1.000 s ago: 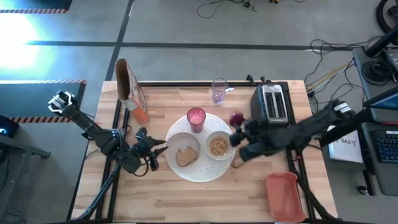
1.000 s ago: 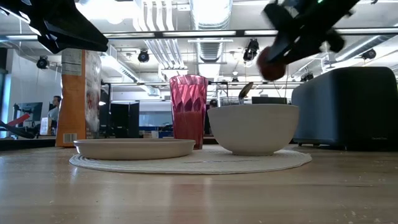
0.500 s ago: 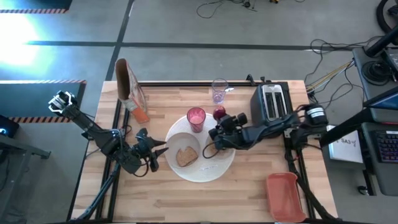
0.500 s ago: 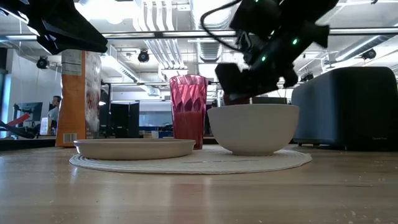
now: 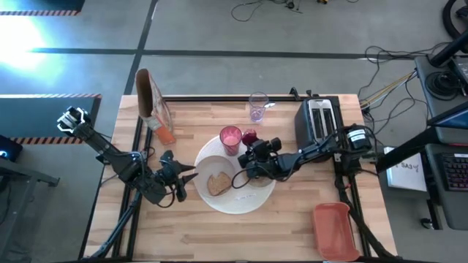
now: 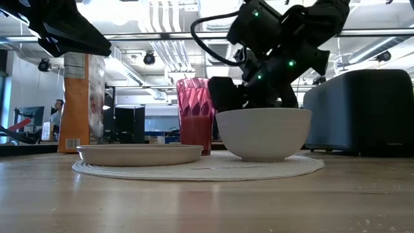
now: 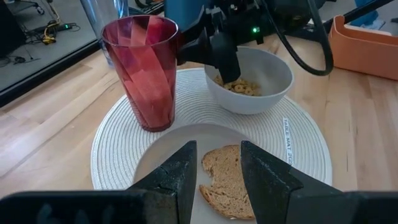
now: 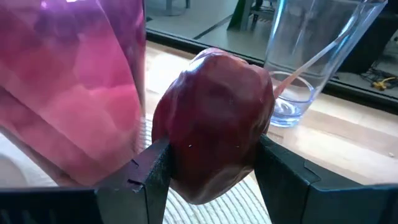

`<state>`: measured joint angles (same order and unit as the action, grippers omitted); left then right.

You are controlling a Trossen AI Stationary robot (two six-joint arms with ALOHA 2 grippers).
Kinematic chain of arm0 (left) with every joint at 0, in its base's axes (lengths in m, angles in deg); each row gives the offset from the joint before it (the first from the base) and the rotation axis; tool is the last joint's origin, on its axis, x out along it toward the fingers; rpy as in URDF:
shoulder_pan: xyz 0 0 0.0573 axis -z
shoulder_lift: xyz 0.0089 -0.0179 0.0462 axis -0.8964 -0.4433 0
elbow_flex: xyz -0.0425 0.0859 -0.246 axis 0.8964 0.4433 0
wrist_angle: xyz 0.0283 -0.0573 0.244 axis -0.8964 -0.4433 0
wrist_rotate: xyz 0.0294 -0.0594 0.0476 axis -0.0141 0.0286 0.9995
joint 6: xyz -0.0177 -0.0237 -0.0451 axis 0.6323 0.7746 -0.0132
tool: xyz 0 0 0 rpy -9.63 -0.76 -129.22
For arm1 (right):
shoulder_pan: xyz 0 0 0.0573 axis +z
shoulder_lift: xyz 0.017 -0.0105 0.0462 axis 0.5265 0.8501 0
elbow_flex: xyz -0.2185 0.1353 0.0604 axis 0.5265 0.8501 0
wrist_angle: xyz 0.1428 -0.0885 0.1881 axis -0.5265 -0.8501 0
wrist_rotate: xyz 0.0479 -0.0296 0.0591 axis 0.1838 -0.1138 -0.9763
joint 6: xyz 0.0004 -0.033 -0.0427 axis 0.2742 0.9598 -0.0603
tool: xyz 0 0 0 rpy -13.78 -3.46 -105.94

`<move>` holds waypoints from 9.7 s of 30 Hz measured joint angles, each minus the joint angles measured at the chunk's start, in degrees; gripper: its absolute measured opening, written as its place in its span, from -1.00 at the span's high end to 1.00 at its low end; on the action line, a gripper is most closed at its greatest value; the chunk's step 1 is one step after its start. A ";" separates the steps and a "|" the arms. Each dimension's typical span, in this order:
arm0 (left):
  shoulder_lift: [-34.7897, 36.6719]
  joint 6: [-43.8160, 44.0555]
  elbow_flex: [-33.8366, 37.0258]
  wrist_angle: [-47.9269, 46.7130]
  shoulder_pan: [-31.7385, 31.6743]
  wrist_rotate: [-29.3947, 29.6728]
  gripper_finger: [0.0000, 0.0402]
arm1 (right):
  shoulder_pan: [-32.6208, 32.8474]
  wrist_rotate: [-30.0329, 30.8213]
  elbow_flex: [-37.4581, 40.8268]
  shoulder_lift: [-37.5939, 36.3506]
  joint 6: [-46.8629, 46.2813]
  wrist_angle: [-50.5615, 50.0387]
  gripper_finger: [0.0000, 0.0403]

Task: Arrange a breakfast setting
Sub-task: Put the red apple on the white placemat to the right side of the pink cup, then put the orange spoon on the table to the right side of the white bowl

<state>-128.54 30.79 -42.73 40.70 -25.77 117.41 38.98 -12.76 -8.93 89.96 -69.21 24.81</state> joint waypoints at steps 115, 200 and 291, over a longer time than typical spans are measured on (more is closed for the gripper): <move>0.00 1.99 0.02 -3.25 -0.02 1.09 0.46 | -16.38 -36.68 -0.02 -26.86 -1.55 -22.69 -0.16; 1.62 2.43 0.04 -6.66 -0.02 0.02 0.46 | -26.76 -25.15 -0.02 -20.24 -8.39 -9.74 0.62; -12.33 -64.48 -8.61 52.54 -10.72 1.59 0.46 | -2.17 -52.06 -36.63 -24.37 33.00 -28.29 0.96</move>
<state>-140.87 -33.69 -51.35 93.24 -36.49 119.00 36.81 -64.81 -45.56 65.59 -36.21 -3.48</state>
